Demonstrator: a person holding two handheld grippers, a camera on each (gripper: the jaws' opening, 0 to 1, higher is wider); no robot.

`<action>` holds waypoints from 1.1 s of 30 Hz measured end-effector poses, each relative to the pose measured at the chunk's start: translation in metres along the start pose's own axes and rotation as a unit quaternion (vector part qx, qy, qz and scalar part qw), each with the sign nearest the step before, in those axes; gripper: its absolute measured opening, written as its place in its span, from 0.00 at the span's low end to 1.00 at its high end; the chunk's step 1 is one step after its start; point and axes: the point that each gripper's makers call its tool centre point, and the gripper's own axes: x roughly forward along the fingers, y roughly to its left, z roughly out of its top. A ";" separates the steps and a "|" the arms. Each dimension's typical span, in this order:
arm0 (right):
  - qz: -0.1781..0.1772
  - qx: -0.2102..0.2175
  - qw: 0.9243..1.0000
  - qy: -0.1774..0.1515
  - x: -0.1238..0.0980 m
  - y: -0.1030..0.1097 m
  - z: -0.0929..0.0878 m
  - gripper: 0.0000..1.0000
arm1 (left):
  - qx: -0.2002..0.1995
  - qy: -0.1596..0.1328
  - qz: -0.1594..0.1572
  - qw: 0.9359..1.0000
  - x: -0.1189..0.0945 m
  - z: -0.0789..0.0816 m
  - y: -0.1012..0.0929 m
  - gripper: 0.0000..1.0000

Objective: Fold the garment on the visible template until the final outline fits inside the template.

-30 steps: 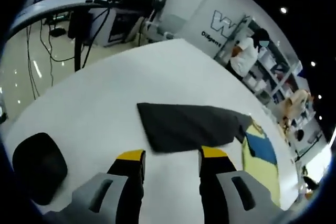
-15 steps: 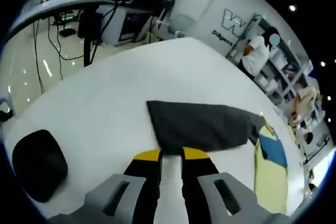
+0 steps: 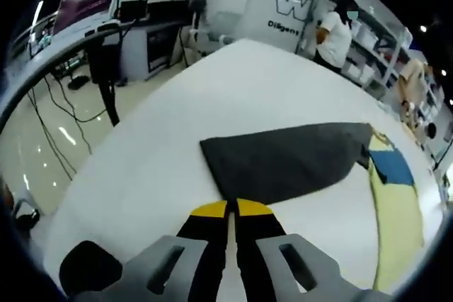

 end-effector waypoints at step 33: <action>-0.006 -0.003 1.000 0.022 -0.006 -0.003 -0.005 0.99 | 0.116 0.004 0.014 0.993 0.047 0.054 0.020 0.01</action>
